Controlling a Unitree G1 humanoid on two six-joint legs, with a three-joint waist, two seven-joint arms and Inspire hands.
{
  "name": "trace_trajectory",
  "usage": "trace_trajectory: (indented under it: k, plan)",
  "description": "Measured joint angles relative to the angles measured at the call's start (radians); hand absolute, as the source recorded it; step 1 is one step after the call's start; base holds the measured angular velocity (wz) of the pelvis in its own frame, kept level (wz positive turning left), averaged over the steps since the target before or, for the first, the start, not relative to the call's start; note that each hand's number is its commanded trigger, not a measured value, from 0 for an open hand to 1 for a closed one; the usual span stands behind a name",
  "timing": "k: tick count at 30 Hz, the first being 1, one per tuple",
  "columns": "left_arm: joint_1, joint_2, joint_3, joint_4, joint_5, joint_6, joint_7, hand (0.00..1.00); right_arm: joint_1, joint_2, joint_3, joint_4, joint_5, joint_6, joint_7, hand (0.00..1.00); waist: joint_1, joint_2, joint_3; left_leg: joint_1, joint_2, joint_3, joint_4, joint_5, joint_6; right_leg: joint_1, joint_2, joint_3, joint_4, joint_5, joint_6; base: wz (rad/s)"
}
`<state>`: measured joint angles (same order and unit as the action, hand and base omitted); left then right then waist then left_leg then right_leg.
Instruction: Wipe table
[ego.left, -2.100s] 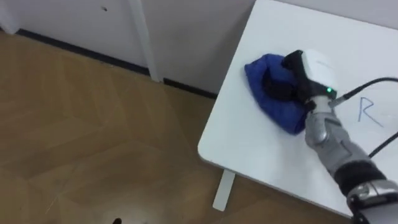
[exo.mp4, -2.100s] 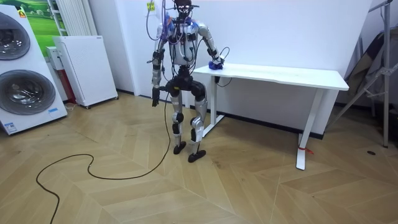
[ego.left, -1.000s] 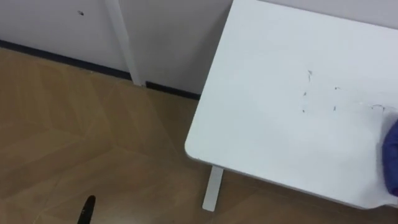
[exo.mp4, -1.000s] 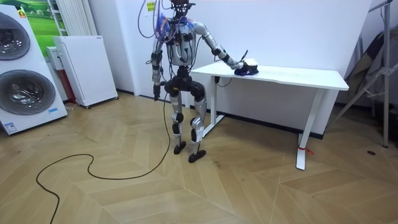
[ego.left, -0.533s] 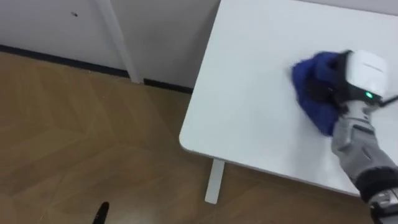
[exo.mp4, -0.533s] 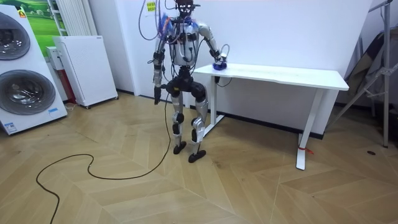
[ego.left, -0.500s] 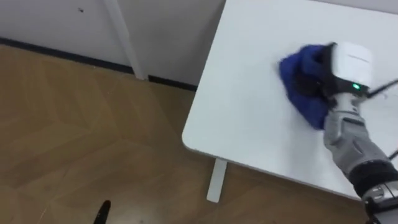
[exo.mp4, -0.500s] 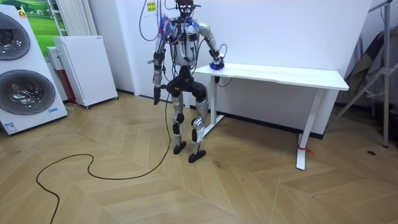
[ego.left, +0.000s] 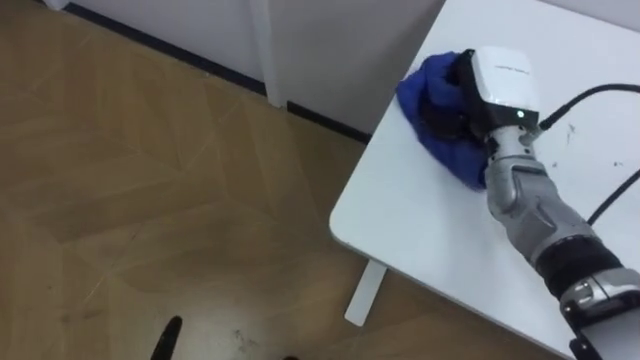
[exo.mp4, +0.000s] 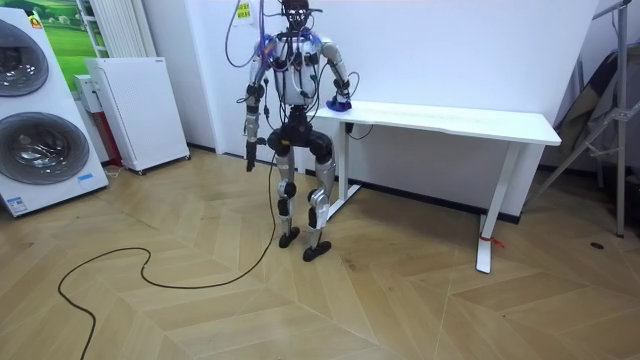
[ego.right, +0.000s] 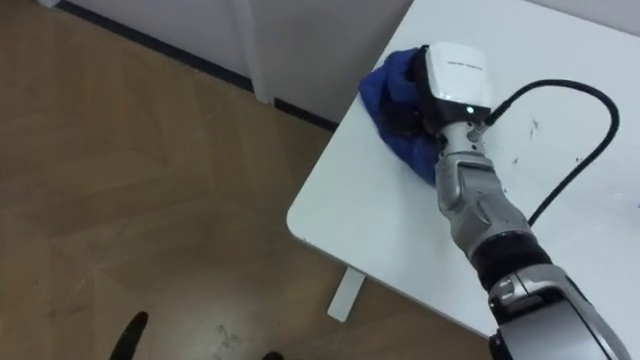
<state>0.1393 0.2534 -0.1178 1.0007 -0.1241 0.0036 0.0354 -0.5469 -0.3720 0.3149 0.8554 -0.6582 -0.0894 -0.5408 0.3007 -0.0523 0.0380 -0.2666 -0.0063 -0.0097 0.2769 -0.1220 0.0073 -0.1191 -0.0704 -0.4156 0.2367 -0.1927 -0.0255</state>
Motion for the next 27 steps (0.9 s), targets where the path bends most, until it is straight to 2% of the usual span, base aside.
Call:
trace_trajectory:
  k: [2,3,4,5,6,8,9,11,14,17,21,22,23,24,25,26,27]
  plan:
    - [0.029,0.001,0.02,-0.045,0.0,-0.002,0.006,0.0,0.074,-0.002,-0.076,0.004,0.047,-0.05,-0.039,1.0,-0.032,0.004,-0.0027,-0.01,-0.006,-0.01,0.012,0.001,0.003,0.005,-0.002,-0.008,0.0,-0.003,0.005,0.27]
    - [0.031,0.002,0.024,-0.047,-0.001,-0.002,0.007,0.0,0.096,-0.006,-0.091,0.006,0.068,-0.063,-0.053,1.0,-0.043,0.006,-0.0036,-0.01,-0.006,-0.008,0.015,0.0,0.004,0.008,-0.003,-0.011,-0.001,-0.004,0.007,0.42]
    - [0.035,0.003,0.033,-0.047,-0.001,-0.002,0.012,0.0,0.142,-0.008,-0.123,0.017,0.114,-0.092,-0.074,1.0,-0.057,0.006,-0.0081,-0.002,-0.006,-0.001,0.013,0.001,0.006,0.016,-0.005,-0.012,-0.006,-0.006,0.011,0.31]
    - [0.046,0.002,0.04,-0.048,0.0,-0.002,0.023,0.0,0.185,-0.008,-0.156,0.027,0.148,-0.114,-0.09,1.0,-0.069,0.005,-0.0237,0.001,-0.007,-0.003,0.013,0.0,0.009,0.026,-0.007,-0.021,-0.012,-0.008,0.014,0.3]
    - [0.053,0.002,0.043,-0.049,0.003,-0.002,0.027,0.0,0.203,-0.008,-0.178,0.033,0.158,-0.123,-0.092,1.0,-0.084,0.008,-0.0282,0.004,-0.009,-0.004,0.013,-0.001,0.01,0.035,-0.008,-0.029,-0.017,-0.008,0.016,0.32]
    - [0.085,-0.003,0.083,-0.066,0.017,-0.004,0.033,0.0,0.276,-0.012,-0.288,0.06,0.181,-0.146,-0.101,1.0,-0.125,0.011,-0.0369,0.028,-0.012,0.016,0.011,-0.001,0.018,0.07,-0.015,-0.027,-0.019,-0.015,0.027,0.3]
    - [0.097,-0.003,0.093,-0.075,0.019,-0.004,0.039,0.0,0.288,-0.012,-0.307,0.075,0.193,-0.15,-0.105,1.0,-0.13,0.01,-0.038,0.036,-0.012,0.026,0.01,-0.002,0.02,0.077,-0.017,-0.025,-0.018,-0.016,0.028,0.0]
    - [0.125,-0.003,0.13,-0.102,0.018,-0.005,0.049,0.0,0.341,-0.018,-0.353,0.088,0.249,-0.15,-0.117,1.0,-0.146,0.009,-0.0469,0.047,-0.009,0.043,0.008,-0.006,0.024,0.081,-0.018,-0.017,-0.015,-0.019,0.031,-0.13]
    - [0.14,-0.005,0.142,-0.128,0.019,-0.008,0.05,0.0,0.38,-0.026,-0.398,0.109,0.3,-0.153,-0.127,1.0,-0.173,0.011,-0.048,0.055,-0.008,0.045,0.015,-0.008,0.026,0.09,-0.018,-0.01,-0.011,-0.02,0.031,-0.02]
    - [0.149,-0.01,0.155,-0.153,0.019,-0.018,0.05,0.0,0.402,-0.027,-0.44,0.113,0.294,-0.152,-0.127,1.0,-0.184,0.015,-0.0463,0.062,-0.006,0.049,0.018,-0.008,0.026,0.091,-0.019,-0.003,-0.008,-0.024,0.031,-0.07]
    - [0.149,-0.018,0.154,-0.154,0.019,-0.02,0.049,0.0,0.388,-0.027,-0.448,0.104,0.26,-0.146,-0.122,1.0,-0.173,0.023,-0.0442,0.071,-0.006,0.062,0.016,-0.008,0.024,0.087,-0.018,0.016,0.005,-0.028,0.028,-0.15]
    - [0.147,-0.029,0.151,-0.153,0.02,-0.02,0.049,0.0,0.374,-0.027,-0.44,0.096,0.236,-0.133,-0.122,1.0,-0.164,0.029,-0.0413,0.07,-0.003,0.066,0.02,-0.01,0.023,0.08,-0.016,0.028,0.01,-0.027,0.026,-0.27]
    - [0.145,-0.038,0.139,-0.152,0.018,-0.021,0.048,0.0,0.354,-0.026,-0.427,0.075,0.212,-0.112,-0.122,1.0,-0.158,0.036,-0.0318,0.069,0.001,0.072,0.028,-0.013,0.021,0.073,-0.015,0.033,0.021,-0.027,0.022,-0.44]
    - [0.145,-0.047,0.125,-0.134,0.016,-0.028,0.045,0.0,0.326,-0.023,-0.413,0.066,0.166,-0.089,-0.121,1.0,-0.148,0.038,-0.0295,0.07,0.009,0.092,0.028,-0.015,0.019,0.06,-0.013,0.053,0.031,-0.026,0.018,-0.45]
    - [0.144,-0.05,0.119,-0.121,0.016,-0.029,0.044,0.0,0.308,-0.021,-0.406,0.061,0.139,-0.077,-0.117,1.0,-0.14,0.038,-0.0292,0.07,0.011,0.097,0.03,-0.017,0.017,0.049,-0.013,0.063,0.039,-0.027,0.015,-0.66]
    - [0.144,-0.051,0.104,-0.104,0.018,-0.029,0.042,0.0,0.277,-0.016,-0.386,0.044,0.089,-0.049,-0.107,1.0,-0.121,0.041,-0.0252,0.068,0.017,0.095,0.033,-0.021,0.011,0.033,-0.009,0.082,0.05,-0.027,0.007,-0.57]
    - [0.145,-0.051,0.101,-0.097,0.019,-0.028,0.041,0.0,0.265,-0.014,-0.373,0.029,0.061,-0.037,-0.1,1.0,-0.113,0.043,-0.0217,0.067,0.02,0.095,0.036,-0.023,0.008,0.028,-0.005,0.09,0.054,-0.027,0.005,-0.58]
